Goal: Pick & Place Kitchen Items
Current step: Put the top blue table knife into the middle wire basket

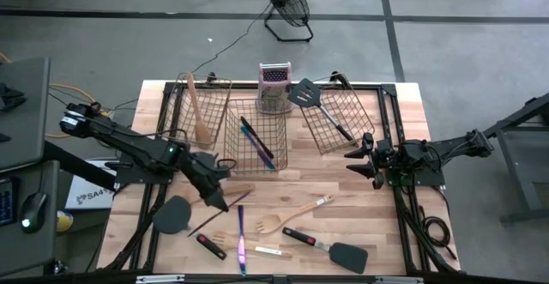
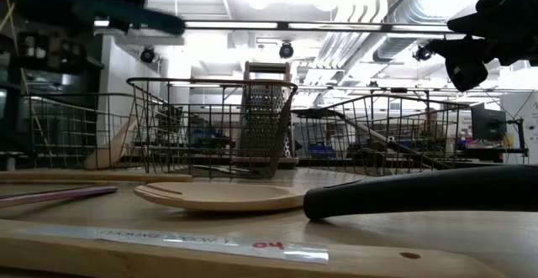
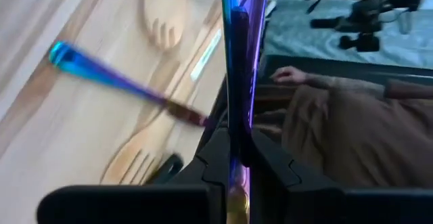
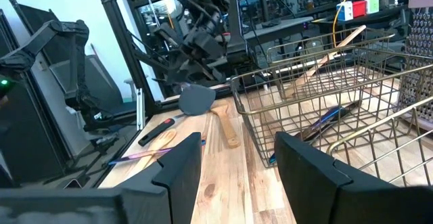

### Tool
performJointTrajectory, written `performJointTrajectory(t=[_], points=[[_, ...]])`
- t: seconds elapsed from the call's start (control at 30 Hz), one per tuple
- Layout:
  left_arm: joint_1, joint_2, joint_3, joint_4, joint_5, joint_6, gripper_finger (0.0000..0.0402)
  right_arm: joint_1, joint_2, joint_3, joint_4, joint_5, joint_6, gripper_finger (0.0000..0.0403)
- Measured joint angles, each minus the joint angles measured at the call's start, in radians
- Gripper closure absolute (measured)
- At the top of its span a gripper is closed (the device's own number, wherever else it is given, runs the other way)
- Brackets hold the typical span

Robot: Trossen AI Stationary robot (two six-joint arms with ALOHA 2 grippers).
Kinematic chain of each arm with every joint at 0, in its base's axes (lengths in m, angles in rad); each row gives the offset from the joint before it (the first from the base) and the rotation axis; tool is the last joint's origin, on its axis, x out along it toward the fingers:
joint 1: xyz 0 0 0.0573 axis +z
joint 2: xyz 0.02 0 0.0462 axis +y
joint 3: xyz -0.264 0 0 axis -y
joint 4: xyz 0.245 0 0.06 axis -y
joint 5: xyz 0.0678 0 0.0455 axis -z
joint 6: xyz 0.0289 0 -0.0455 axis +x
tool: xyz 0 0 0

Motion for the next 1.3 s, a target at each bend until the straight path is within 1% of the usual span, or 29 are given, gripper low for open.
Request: performJointTrajectory(t=[0.47, 0.7, 0.9, 1.07, 1.2, 1.3], points=[[0.000, 0.000, 0.000, 0.191, -0.226, 0.155, 0.0368, 0.000, 0.000, 0.000, 0.001, 0.000, 0.000, 0.0223], [0.000, 0.000, 0.000, 0.335, -0.365, 0.251, 0.0368, 0.000, 0.000, 0.000, 0.001, 0.000, 0.000, 0.0223], [0.001, 0.000, 0.000, 0.510, -0.504, 0.388, 0.0368, 0.000, 0.000, 0.000, 0.002, 0.000, 0.000, 0.0223], [0.001, 0.000, 0.000, 0.624, -0.633, 0.536, 0.0368, 0.000, 0.000, 0.000, 0.002, 0.000, 0.000, 0.0223], [0.001, 0.000, 0.000, 0.679, -0.759, 0.664, 0.0368, 0.000, 0.000, 0.000, 0.002, 0.000, 0.000, 0.0223], [0.001, 0.000, 0.000, 0.699, -0.882, 0.759, 0.0368, 0.000, 0.000, 0.000, 0.002, 0.000, 0.000, 0.0223]])
